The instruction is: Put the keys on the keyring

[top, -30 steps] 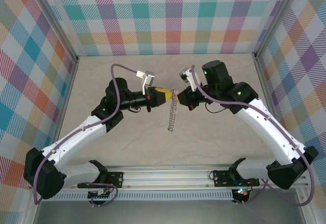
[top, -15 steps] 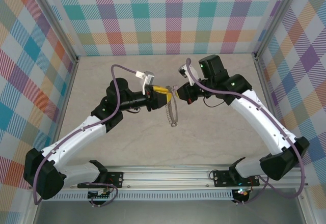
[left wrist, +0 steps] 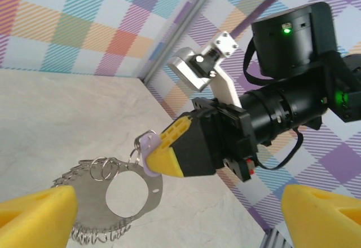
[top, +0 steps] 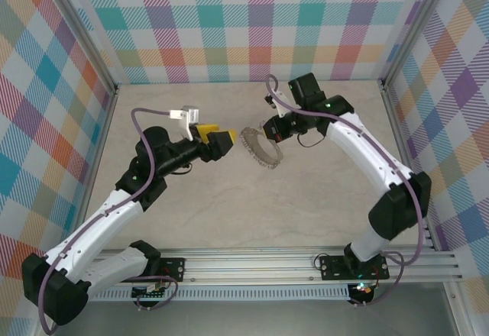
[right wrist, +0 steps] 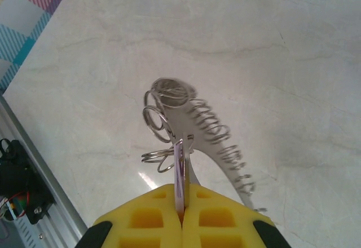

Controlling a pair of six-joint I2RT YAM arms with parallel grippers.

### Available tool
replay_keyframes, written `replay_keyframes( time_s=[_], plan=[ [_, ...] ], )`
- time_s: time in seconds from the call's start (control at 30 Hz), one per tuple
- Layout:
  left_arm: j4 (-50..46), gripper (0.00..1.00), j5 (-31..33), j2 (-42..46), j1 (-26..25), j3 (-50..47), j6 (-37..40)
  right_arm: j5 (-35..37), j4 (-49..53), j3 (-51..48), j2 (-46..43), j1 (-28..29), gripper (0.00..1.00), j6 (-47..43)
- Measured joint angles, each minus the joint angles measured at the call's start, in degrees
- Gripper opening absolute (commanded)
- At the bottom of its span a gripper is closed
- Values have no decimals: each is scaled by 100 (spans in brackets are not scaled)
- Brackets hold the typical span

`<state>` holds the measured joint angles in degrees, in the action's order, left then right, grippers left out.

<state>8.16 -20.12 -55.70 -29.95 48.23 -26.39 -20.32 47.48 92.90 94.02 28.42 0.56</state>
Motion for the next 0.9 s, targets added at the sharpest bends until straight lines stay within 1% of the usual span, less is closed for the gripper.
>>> replay_keyframes(
  time_s=[0.13, 0.33, 0.43, 0.5, 0.7, 0.8, 0.9],
  plan=[
    [-127, 98, 179, 127, 26, -96, -22, -109, 9, 619, 713, -68, 0, 4],
    [-271, 99, 227, 155, 87, -120, -37, -472, -44, 1764, 1799, -142, 0, 142],
    [-356, 99, 223, 146, 98, -120, -37, -719, -225, 2024, 2197, -254, 0, 341],
    [-380, 99, 223, 120, 103, -120, -37, -813, -361, 1961, 2347, -415, 0, 518],
    [-372, 99, 201, 2, 125, -120, -39, -822, -920, 1010, 2358, -1091, 0, 962],
    [-358, 99, 157, -81, 127, -120, -57, -704, -1123, 391, 2190, -1368, 0, 1073],
    [-356, 99, 151, -144, 129, -120, -105, -610, -1250, -208, 1906, -1475, 0, 1115]
  ],
)
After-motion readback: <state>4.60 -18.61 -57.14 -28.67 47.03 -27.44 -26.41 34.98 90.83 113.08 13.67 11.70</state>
